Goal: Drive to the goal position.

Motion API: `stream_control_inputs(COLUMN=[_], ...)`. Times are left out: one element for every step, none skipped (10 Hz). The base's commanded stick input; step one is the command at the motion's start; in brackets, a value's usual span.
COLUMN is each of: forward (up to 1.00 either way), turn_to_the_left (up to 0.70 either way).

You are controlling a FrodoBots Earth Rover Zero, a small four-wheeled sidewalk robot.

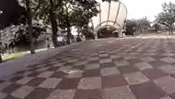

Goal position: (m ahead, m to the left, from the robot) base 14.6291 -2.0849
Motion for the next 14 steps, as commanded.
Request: stream_control_inputs(forward=[1.00,1.00,1.00,1.00,1.00,1.00,1.00,1.00,1.00,1.00,1.00,1.00,1.00,1.00], turn_to_the_left=[0.00,0.00,0.00,0.00,0.00,0.00,0.00,0.00,0.00,0.00,0.00,0.00,0.00,0.00])
